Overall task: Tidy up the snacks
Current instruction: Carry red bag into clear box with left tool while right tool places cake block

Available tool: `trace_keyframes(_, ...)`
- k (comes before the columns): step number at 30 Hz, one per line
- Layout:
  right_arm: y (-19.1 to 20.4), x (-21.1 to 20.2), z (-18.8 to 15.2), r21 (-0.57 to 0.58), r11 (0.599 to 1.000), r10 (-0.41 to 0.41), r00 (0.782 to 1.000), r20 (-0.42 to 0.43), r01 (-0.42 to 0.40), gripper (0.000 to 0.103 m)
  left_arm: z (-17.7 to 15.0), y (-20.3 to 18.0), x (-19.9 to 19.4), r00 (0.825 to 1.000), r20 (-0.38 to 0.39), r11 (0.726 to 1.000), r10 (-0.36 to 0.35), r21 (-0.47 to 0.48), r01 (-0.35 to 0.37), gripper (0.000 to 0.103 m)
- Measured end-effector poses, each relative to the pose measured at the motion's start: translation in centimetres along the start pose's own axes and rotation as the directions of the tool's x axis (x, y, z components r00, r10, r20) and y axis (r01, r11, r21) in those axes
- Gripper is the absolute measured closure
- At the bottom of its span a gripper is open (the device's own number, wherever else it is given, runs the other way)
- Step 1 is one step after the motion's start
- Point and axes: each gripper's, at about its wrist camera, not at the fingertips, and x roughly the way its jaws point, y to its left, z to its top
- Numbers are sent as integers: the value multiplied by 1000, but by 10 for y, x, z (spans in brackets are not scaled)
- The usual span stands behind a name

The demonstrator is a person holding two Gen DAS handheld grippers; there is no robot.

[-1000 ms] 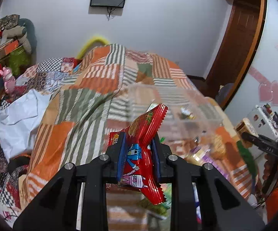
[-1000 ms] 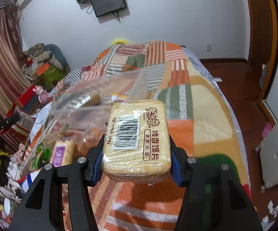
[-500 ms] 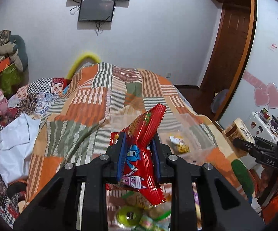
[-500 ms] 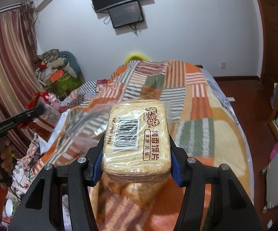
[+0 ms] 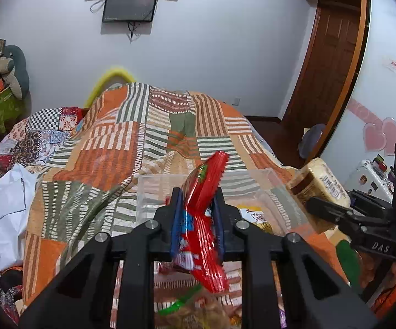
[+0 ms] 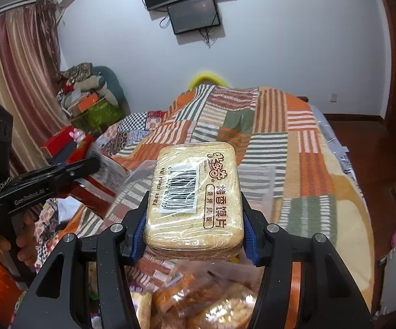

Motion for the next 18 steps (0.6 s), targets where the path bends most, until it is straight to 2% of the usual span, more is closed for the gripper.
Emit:
trace_keyframes(7,4,29,1,-16,1000,4,998,-63,-5,51,8,3,31,1000,-27,1000,2,-8,-2,84)
trace_keyframes(12,4,47,0,-14,1000,17,992,-123,-19,51,8,8,51,997,-59,999,42,-9,-42,84)
trace_keyframes(15,6,57,-1,-21,1000,19,988,-156,-22,50,5,14,61,996,-90,999,29,-41,-33,69)
trace_keyframes(17,6,61,-3,-29,999,12,985,-171,-17,50,3,16,65,994,-107,998,27,-50,-33,50)
trace_keyframes(18,6,64,-4,-31,999,9,983,-182,-15,50,0,15,67,993,-116,998,32,-47,-38,47)
